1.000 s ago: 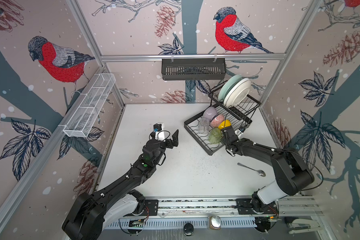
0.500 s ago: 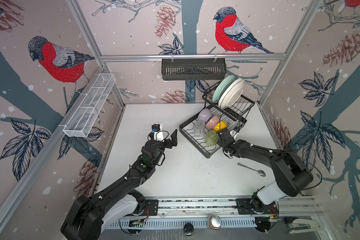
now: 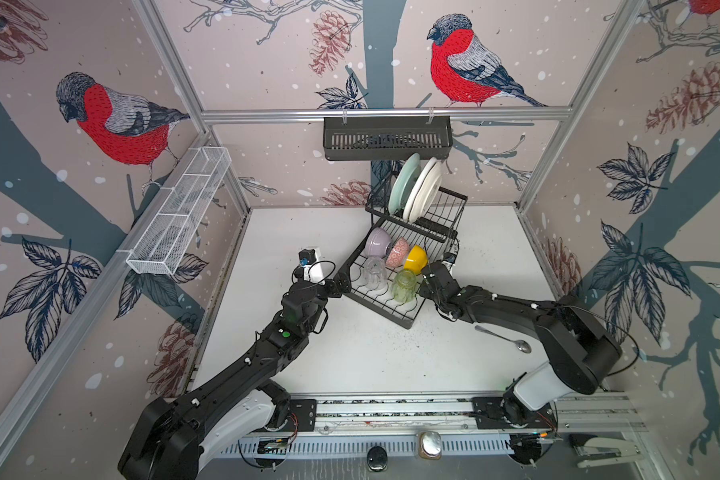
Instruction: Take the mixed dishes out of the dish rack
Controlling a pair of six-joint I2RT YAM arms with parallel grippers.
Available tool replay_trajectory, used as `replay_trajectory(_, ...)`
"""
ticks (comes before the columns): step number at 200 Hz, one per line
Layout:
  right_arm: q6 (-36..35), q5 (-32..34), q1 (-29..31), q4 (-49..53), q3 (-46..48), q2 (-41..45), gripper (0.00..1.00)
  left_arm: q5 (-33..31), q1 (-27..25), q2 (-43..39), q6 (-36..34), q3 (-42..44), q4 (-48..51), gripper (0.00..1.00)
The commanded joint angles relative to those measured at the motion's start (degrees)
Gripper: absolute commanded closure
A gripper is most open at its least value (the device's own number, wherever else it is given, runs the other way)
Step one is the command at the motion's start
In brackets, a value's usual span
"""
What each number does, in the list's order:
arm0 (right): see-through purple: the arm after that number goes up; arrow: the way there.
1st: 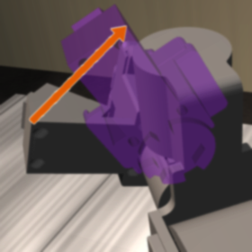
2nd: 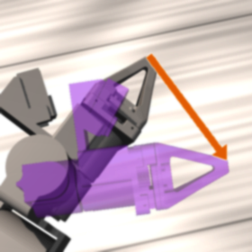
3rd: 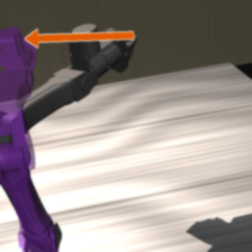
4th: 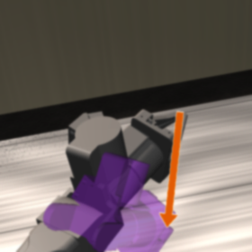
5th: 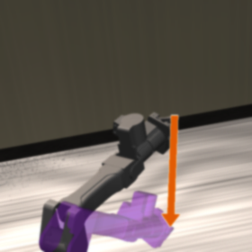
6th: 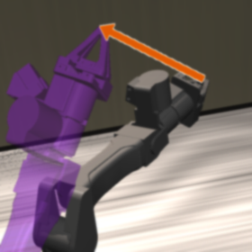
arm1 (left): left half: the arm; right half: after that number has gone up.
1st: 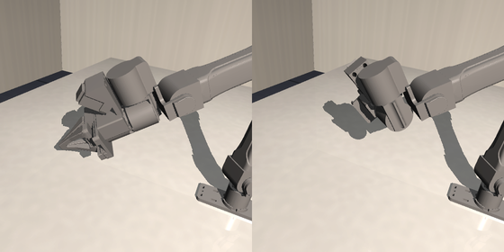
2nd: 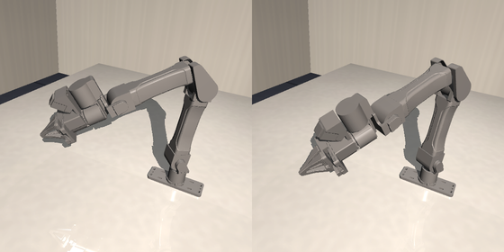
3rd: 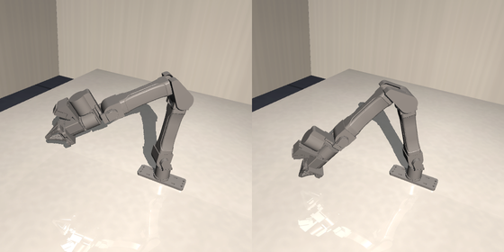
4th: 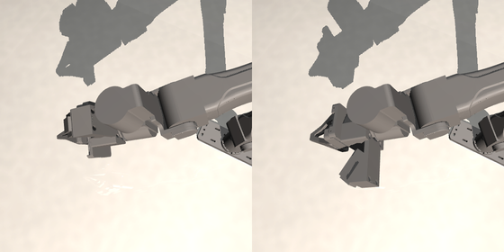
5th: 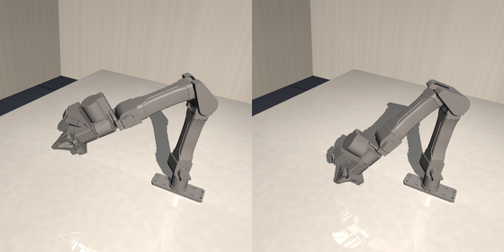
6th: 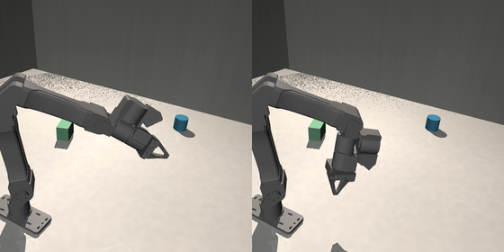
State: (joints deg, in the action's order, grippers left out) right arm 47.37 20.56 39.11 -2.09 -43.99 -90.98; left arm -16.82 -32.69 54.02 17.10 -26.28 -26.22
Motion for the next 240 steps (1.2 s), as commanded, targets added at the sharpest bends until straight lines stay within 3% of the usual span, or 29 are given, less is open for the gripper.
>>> replay_trajectory(1, -13.3, -19.7, 1.5, 5.2, 0.9, -1.2, 0.99, -1.3, 0.0, -0.3, 0.2, -0.6, 0.5, 0.02)
replay_trajectory(41, -18.5, -17.9, 1.5, 6.8, -0.1, -3.6, 1.00, -2.0, 0.0, -0.6, -0.4, -1.2, 1.0, 0.02)
replay_trajectory(103, -20.5, -13.6, 1.1, 7.8, 0.7, -1.3, 1.00, -2.5, 0.0, -1.0, -1.1, -1.6, 1.2, 0.02)
replay_trajectory(240, -25.7, -17.2, -9.0, 7.0, 5.4, 4.1, 1.00, -2.2, 0.0, 0.0, -1.0, -1.8, 1.1, 0.02)
